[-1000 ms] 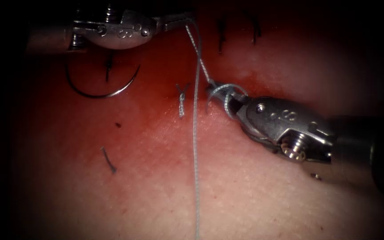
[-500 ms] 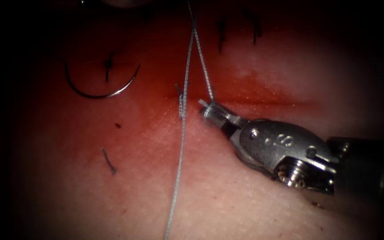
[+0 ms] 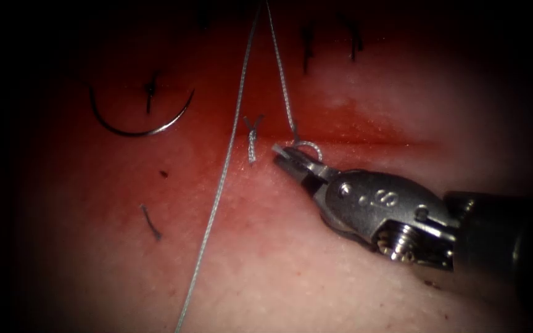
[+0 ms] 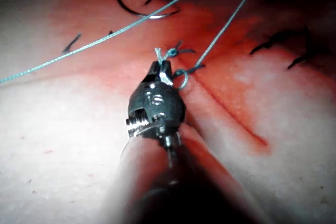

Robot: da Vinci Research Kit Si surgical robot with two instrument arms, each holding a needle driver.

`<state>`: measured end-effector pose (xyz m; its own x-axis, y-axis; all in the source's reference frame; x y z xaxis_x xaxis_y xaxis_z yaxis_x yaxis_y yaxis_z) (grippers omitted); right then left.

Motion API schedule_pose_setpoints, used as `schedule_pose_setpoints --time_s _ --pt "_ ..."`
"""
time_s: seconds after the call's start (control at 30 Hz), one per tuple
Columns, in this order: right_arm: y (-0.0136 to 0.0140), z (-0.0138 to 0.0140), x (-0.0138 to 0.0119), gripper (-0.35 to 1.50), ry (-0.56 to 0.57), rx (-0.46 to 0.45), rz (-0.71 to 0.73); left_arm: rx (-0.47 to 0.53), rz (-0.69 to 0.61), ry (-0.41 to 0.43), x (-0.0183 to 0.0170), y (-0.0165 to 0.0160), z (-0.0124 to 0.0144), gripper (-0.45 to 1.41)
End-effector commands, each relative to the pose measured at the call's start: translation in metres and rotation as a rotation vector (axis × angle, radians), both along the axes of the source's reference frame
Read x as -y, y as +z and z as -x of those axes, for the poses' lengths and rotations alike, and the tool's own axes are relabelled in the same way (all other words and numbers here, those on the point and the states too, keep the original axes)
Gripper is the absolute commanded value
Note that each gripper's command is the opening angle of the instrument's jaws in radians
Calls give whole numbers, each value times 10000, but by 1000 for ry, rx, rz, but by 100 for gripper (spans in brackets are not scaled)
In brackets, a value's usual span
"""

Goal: Wound Closure

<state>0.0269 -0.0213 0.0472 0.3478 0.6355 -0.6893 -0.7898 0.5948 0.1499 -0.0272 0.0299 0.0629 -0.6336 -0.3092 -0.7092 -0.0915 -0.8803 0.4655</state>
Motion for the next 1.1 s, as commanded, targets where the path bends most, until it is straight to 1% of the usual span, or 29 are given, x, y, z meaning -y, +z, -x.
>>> schedule_pose_setpoints --time_s 0.03,0.17,0.33,0.37,0.4,0.5,0.57,0.9,0.93,0.97,1.03,1.07,1.1 --pt "2 -10 2 -35 -3 -7 2 0 3 -1 -9 4 4 -45" --pt "-2 -12 6 -35 -15 -10 2 0 5 -9 -16 7 2 -45" --pt "-6 -13 16 -35 -26 -13 11 6 18 -43 -30 14 3 -45" --pt "-6 -13 18 -35 -34 -11 13 8 21 -52 -33 15 3 -45" --pt "-5 -13 22 -35 -40 -10 11 17 34 -82 -41 17 4 -45" --pt "-5 -12 28 -35 -47 -4 7 23 43 -102 -48 19 3 -45" --pt "-7 -11 41 -35 -59 -4 7 29 52 -136 -61 22 3 -45" --pt "-12 -7 60 -35 -75 4 4 32 56 -182 -84 25 1 -45" --pt "-12 -7 68 -35 -86 15 -6 31 57 -185 -88 27 -1 -45" --pt "-12 -7 68 -35 -86 15 -6 31 57 -185 -88 27 -1 -45" --pt "-12 -8 77 -35 -96 28 -17 30 57 -186 -90 28 -2 -45" --pt "-12 -11 89 -35 -108 46 -31 28 57 -187 -91 29 -3 -45" --pt "-12 -13 94 -35 -116 54 -42 27 57 -188 -92 30 -4 -45"
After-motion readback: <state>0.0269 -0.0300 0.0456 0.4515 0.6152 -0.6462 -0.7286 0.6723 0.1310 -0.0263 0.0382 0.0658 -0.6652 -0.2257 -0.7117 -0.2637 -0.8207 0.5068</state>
